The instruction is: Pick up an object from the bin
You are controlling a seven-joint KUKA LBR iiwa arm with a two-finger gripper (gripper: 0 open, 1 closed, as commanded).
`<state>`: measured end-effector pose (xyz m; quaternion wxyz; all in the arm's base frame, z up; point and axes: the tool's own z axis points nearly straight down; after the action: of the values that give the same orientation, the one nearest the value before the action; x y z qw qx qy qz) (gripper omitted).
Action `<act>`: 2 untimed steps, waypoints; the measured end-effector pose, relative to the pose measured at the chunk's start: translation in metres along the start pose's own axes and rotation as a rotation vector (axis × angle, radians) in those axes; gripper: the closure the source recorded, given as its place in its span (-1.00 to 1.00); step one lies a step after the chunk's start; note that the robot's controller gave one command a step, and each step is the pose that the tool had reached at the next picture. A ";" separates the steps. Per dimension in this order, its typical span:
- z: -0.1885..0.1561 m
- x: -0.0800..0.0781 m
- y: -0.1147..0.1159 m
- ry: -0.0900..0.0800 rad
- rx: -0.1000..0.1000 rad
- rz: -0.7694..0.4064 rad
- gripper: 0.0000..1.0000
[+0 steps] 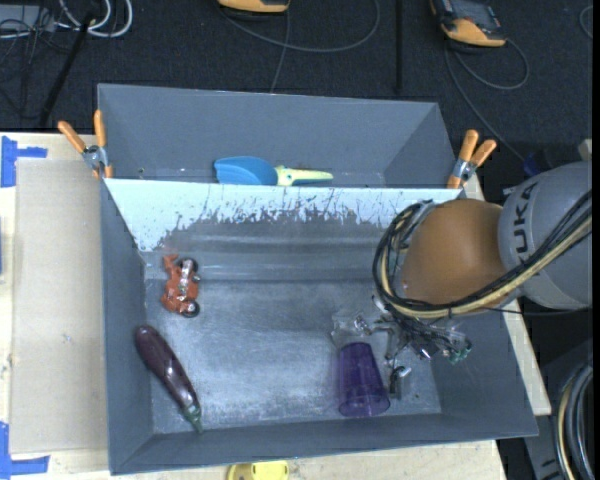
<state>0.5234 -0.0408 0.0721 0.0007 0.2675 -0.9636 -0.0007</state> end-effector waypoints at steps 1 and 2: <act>0.002 0.002 0.011 -0.003 0.002 -0.438 1.00; 0.002 0.002 0.011 -0.003 0.002 -0.437 1.00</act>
Offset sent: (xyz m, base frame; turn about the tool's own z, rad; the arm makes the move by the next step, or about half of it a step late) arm 0.0000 0.0000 0.0000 0.0000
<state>0.5162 -0.0319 0.0697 -0.0013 0.4700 -0.8827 -0.0004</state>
